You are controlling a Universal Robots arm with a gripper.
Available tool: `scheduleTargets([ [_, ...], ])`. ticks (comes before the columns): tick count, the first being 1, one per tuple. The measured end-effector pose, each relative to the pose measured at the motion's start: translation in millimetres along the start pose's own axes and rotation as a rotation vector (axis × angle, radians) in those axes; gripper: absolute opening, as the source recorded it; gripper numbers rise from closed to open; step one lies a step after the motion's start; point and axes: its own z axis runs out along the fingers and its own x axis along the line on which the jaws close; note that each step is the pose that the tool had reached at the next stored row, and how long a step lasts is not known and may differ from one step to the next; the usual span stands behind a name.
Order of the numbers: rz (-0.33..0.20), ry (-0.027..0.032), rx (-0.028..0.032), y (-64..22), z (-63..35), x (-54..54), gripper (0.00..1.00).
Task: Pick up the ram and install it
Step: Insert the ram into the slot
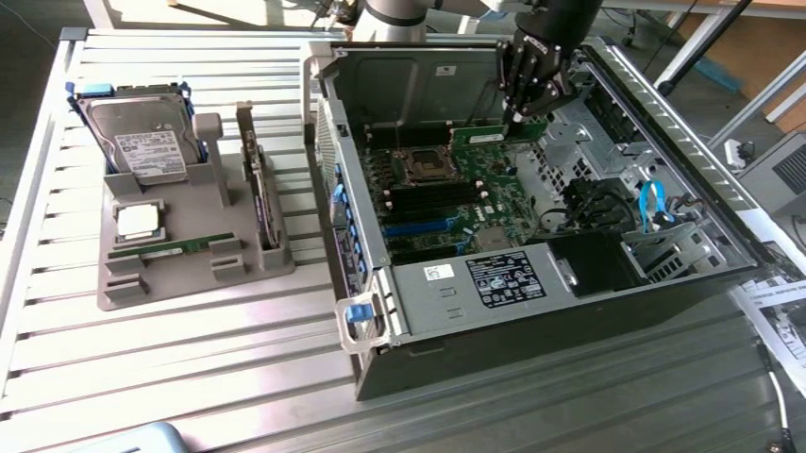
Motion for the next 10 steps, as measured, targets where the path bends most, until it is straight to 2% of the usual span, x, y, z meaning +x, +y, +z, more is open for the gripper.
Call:
scheduleTargets([
  [10,0.0,0.0,0.0,-0.2,5.2,-0.8,0.14],
])
